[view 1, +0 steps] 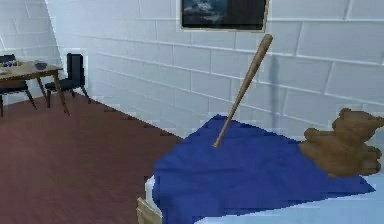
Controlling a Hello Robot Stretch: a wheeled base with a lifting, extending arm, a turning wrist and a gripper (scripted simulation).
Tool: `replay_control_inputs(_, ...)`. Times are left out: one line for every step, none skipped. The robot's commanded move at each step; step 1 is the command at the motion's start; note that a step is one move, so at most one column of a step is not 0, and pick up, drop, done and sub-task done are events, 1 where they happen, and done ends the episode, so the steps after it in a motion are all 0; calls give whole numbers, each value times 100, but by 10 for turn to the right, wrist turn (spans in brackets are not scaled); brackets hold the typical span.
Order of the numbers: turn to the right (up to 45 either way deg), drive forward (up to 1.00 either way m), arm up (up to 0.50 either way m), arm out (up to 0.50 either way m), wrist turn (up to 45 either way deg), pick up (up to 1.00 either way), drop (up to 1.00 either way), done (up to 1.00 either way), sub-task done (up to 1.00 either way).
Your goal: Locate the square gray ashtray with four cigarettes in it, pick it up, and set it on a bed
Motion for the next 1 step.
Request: replay_control_inputs(-450, 0, 0, 0, 0, 0, 0, 0, 0)
